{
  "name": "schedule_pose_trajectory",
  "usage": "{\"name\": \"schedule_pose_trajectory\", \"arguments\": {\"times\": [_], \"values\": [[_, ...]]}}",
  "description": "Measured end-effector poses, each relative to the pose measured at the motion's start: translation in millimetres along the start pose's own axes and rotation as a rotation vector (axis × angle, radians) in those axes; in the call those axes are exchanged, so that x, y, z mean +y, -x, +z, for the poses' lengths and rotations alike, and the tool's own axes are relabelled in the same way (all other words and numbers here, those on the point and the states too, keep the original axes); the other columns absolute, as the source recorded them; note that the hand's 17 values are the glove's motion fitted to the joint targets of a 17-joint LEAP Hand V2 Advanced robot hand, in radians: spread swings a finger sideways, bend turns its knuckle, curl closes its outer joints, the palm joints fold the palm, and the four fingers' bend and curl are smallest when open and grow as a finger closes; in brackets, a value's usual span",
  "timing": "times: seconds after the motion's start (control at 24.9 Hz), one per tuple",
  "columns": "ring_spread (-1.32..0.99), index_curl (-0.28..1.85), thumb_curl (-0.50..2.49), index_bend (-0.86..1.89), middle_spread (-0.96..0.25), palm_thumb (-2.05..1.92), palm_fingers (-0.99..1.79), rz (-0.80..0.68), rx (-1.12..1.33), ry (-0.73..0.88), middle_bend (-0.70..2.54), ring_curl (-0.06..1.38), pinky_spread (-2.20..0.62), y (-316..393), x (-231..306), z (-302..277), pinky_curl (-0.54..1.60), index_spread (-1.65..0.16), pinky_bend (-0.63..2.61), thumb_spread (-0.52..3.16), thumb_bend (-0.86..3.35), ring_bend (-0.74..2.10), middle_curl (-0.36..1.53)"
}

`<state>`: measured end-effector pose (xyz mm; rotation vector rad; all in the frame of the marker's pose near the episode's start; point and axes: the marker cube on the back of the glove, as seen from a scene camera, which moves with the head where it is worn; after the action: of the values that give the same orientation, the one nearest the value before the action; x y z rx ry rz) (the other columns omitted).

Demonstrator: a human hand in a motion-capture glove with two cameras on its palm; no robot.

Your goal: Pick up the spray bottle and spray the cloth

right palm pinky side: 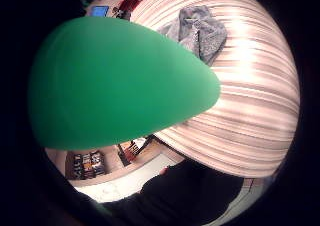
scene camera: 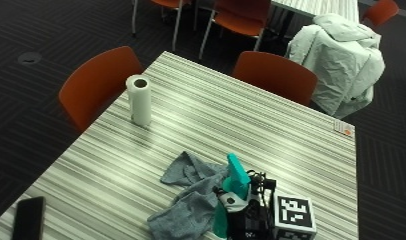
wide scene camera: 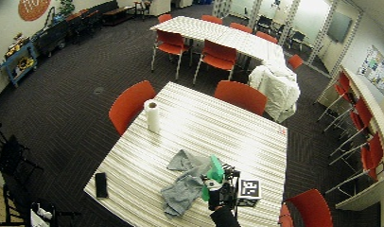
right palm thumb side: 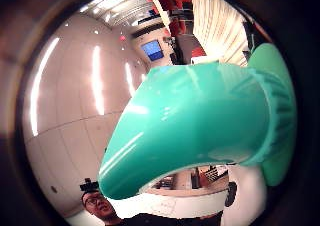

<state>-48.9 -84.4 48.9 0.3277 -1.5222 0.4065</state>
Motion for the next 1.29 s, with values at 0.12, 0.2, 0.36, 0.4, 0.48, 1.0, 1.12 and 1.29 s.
{"name": "schedule_pose_trajectory", "arguments": {"times": [0.12, 0.2, 0.36, 0.4, 0.48, 1.0, 1.12, 1.29], "values": [[-0.12, 0.50, 0.72, 0.21, -0.07, 1.17, 0.64, 0.009, 0.036, 0.000, 0.38, 0.42, 0.10, 2.3, -5.9, -1.1, 0.19, -0.24, 0.14, 0.65, -0.02, 0.48, 0.50], [-0.12, 0.51, 0.72, 0.20, -0.07, 1.17, 0.64, 0.037, 0.092, 0.008, 0.38, 0.42, 0.10, 1.8, -12.6, -4.9, 0.20, -0.24, 0.14, 0.64, -0.02, 0.48, 0.50], [-0.12, 0.51, 0.73, 0.20, -0.07, 1.18, 0.65, 0.161, 0.240, 0.049, 0.37, 0.42, 0.10, -8.1, -27.8, -13.4, 0.20, -0.24, 0.14, 0.63, -0.02, 0.47, 0.50], [-0.12, 0.51, 0.73, 0.20, -0.07, 1.18, 0.65, 0.209, 0.291, 0.060, 0.37, 0.42, 0.10, -13.1, -31.0, -15.2, 0.20, -0.24, 0.14, 0.63, -0.02, 0.47, 0.50], [-0.11, 0.51, 0.73, 0.19, -0.07, 1.18, 0.66, 0.316, 0.416, 0.080, 0.37, 0.43, 0.10, -25.8, -35.1, -17.4, 0.20, -0.24, 0.14, 0.61, -0.02, 0.47, 0.50], [-0.09, 0.51, 0.74, 0.17, -0.04, 1.16, 0.74, 0.667, 1.072, 0.236, 0.36, 0.44, 0.08, -102.3, -24.3, -16.0, 0.25, -0.20, 0.18, 0.53, -0.03, 0.46, 0.52], [-0.09, 0.52, 0.75, 0.17, -0.04, 1.15, 0.74, 0.681, 1.076, 0.259, 0.35, 0.45, 0.08, -104.0, -20.5, -12.3, 0.26, -0.20, 0.17, 0.52, -0.03, 0.46, 0.53], [-0.09, 0.52, 0.75, 0.17, -0.04, 1.15, 0.74, 0.683, 1.077, 0.262, 0.35, 0.45, 0.08, -104.9, -18.9, -9.8, 0.27, -0.20, 0.17, 0.50, -0.03, 0.45, 0.53]]}}
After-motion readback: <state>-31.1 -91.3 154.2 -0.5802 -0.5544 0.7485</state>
